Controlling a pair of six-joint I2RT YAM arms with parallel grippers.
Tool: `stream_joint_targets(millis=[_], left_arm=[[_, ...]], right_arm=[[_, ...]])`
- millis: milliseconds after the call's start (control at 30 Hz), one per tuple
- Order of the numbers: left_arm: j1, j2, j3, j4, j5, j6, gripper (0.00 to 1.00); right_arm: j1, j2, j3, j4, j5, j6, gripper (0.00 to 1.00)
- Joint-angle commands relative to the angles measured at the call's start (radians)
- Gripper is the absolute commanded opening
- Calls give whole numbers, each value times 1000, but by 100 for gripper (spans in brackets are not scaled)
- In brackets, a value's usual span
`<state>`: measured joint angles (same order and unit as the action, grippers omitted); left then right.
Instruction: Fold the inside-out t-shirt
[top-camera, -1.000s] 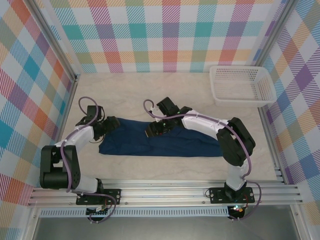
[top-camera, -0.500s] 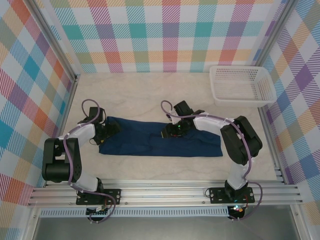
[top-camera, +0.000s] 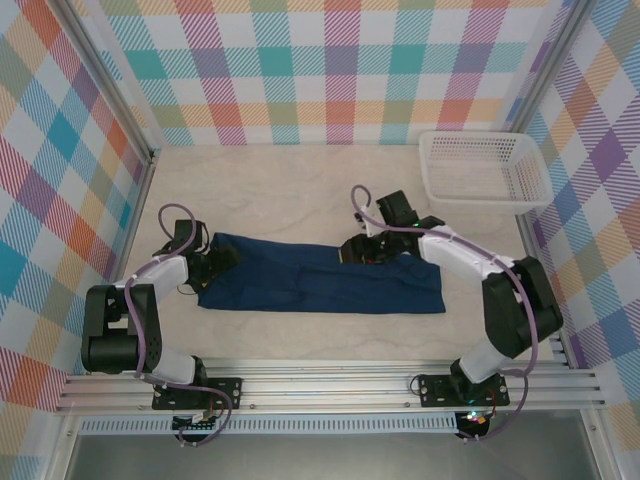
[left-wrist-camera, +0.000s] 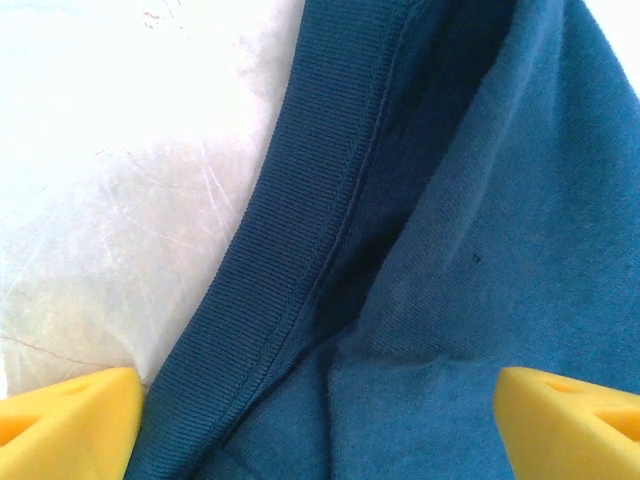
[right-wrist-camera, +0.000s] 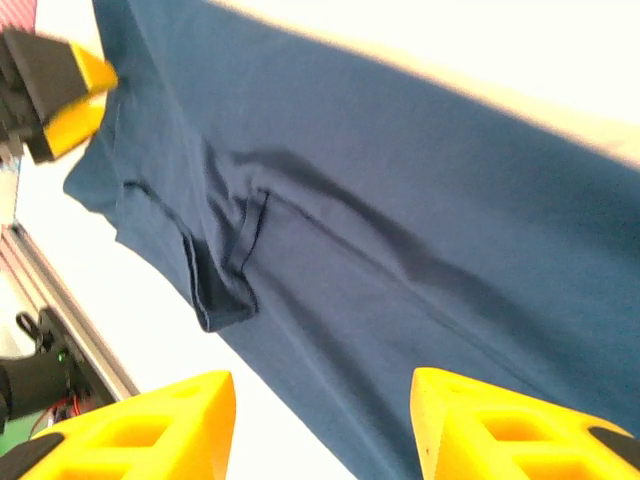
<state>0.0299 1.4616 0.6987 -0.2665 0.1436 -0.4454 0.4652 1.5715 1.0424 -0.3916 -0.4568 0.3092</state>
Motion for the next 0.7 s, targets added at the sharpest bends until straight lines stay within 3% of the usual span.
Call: stream_joint_targets(millis=[0, 200, 667], left_arm=[[-5, 9, -51, -77, 137, -35, 90], [-8, 10, -54, -71, 154, -36, 88], [-15, 8, -71, -60, 160, -40, 87]], right_arm=[[-102, 2, -21, -85, 49, 10, 49], [-250, 84, -8, -90, 111, 56, 48], [-354, 227, 57, -151, 343, 58, 48]])
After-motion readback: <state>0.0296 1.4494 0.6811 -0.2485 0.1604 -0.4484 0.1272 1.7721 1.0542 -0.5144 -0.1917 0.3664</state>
